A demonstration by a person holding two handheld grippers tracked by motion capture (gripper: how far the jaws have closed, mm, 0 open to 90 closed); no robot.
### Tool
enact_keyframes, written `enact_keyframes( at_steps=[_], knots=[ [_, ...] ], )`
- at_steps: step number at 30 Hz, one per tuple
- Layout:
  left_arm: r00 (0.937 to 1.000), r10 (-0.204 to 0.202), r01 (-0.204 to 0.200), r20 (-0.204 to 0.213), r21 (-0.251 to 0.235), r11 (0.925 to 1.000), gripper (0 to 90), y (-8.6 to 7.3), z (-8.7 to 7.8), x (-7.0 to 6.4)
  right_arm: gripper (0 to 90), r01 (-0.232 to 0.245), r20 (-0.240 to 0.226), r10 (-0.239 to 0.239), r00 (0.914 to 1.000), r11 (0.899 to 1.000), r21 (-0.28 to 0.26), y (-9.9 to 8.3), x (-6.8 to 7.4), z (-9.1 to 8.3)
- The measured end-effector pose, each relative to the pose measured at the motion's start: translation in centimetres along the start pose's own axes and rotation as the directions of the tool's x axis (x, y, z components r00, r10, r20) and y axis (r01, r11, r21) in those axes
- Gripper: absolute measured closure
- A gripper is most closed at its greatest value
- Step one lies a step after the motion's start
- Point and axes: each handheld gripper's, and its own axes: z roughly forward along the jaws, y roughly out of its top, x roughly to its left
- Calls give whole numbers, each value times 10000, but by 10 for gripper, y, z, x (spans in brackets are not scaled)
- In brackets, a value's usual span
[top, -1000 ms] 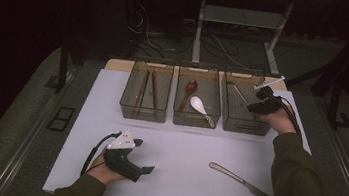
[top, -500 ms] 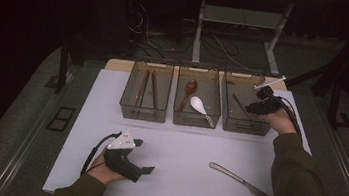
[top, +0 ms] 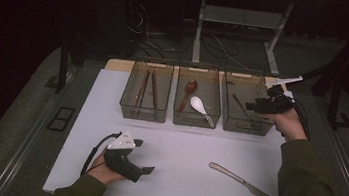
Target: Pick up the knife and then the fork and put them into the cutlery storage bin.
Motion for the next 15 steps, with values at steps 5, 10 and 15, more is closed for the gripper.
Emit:
enact_keyframes(
  at_steps=[5,10,15],
  knots=[
    [10000,3,-3,26,37,10000,0,0,0,0,423,-30,-308,14,9995,9987,-518,-7,9,-12],
    [10000,-2,2,25,36,10000,0,0,0,0,407,1,-488,-38,9988,9971,-761,-16,18,-20],
    [10000,0,0,24,34,10000,0,0,0,0,408,-76,-876,-18,9961,9942,-1074,-27,29,-28]
  ],
)
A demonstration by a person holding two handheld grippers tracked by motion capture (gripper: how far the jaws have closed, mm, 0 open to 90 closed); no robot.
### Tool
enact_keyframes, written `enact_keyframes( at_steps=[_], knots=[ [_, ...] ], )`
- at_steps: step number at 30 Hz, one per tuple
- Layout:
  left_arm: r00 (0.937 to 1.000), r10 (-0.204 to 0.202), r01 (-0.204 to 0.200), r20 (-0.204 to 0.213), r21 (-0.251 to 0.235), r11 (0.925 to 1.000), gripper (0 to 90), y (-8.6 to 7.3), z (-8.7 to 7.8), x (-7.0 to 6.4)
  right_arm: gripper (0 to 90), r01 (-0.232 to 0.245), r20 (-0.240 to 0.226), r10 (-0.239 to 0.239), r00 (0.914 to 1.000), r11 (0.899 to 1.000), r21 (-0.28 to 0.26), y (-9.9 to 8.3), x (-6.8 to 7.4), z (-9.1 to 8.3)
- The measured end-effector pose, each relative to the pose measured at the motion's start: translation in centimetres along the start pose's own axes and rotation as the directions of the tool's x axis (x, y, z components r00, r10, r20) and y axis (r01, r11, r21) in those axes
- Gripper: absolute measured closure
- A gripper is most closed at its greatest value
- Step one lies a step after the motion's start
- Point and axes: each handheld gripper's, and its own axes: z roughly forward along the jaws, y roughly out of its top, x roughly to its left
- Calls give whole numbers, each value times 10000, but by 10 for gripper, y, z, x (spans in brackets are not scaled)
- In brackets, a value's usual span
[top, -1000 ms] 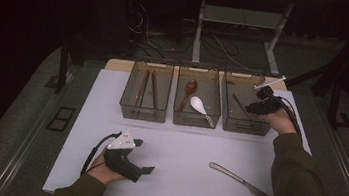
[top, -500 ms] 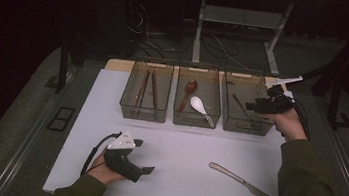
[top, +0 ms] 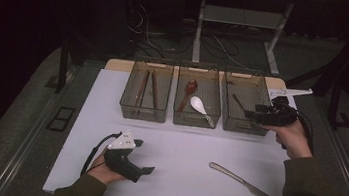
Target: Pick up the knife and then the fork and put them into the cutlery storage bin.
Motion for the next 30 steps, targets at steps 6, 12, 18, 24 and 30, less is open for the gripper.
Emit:
enact_keyframes(
  at_steps=[6,12,18,24,30],
  knots=[
    [10000,7,-7,9,8,10000,0,0,0,0,472,188,-347,-188,9992,9998,-17,-17,15,-5],
    [10000,-5,5,3,-46,10000,0,0,-1,0,553,467,-391,-464,9982,9989,75,-32,27,-7],
    [10000,-2,2,20,-55,10000,0,0,-1,-1,686,671,-715,-665,9952,9977,53,-48,42,-14],
    [10000,-1,0,-4,-53,10000,0,0,-1,-1,823,982,-1198,-957,9882,9950,154,-64,58,-21],
    [10000,0,0,-18,-46,10000,0,0,-1,-1,892,1338,-1458,-1280,9810,9905,307,-77,72,-22]
  ],
)
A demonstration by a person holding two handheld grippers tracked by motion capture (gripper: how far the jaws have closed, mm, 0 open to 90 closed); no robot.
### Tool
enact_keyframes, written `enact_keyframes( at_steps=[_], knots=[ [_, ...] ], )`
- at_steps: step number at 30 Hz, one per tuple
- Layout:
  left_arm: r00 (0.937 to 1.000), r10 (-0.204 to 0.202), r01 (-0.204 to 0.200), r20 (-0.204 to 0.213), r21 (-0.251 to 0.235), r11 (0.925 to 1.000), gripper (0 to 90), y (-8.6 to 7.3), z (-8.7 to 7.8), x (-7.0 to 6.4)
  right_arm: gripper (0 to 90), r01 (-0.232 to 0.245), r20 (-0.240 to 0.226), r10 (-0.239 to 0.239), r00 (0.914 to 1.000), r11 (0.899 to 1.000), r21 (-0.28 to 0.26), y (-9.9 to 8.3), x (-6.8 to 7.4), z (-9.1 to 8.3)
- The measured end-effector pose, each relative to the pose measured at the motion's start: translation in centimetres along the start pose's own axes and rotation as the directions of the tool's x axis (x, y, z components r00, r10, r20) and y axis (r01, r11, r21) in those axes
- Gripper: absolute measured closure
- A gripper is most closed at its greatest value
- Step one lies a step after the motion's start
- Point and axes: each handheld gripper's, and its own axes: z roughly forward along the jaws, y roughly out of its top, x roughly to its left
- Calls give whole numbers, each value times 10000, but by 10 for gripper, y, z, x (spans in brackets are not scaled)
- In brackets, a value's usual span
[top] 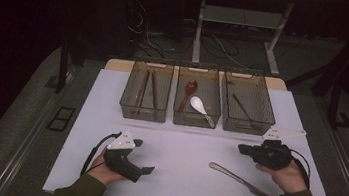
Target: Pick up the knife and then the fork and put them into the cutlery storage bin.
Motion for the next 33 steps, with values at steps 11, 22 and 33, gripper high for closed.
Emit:
enact_keyframes(
  at_steps=[11,22,33],
  knots=[
    [10000,20,-20,0,-10,10000,0,0,0,0,893,627,-533,-598,9968,9966,529,-10,25,17],
    [10000,-1,1,-5,2,10000,0,0,0,0,893,1190,-986,-1057,9895,9828,1413,-13,36,44],
    [10000,15,-15,-4,21,10000,0,0,0,-1,895,1662,-1069,-1466,9834,9642,2064,-17,43,60]
  ],
)
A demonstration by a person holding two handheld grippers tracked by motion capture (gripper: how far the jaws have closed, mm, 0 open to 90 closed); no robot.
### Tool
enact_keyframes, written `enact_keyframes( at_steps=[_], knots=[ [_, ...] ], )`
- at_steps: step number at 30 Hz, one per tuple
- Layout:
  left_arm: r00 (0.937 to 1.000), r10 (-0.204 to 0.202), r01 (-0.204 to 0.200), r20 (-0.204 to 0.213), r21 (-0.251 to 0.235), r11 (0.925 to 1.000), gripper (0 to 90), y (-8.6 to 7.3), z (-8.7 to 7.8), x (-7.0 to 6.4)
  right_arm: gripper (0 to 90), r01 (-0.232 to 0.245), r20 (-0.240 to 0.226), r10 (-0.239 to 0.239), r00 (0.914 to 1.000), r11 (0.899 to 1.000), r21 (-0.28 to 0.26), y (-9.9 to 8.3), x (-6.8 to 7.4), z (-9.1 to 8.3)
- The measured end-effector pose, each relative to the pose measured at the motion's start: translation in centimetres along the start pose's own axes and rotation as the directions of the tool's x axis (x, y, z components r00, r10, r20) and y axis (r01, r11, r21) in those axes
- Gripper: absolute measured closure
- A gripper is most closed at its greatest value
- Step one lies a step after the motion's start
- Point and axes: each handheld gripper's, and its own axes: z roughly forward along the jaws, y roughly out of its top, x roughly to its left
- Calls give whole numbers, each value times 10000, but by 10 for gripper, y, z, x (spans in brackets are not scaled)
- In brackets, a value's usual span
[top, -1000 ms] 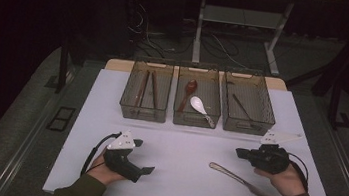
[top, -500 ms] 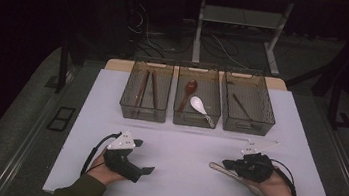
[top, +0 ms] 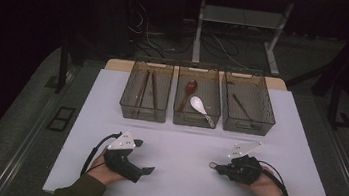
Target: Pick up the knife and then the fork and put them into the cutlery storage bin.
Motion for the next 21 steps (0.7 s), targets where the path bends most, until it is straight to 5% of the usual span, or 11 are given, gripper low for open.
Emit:
enact_keyframes(
  at_steps=[21],
  knots=[
    [10000,53,-53,9,57,10000,0,0,0,0,895,326,388,-334,9987,9993,191,3,-6,4]
  ],
)
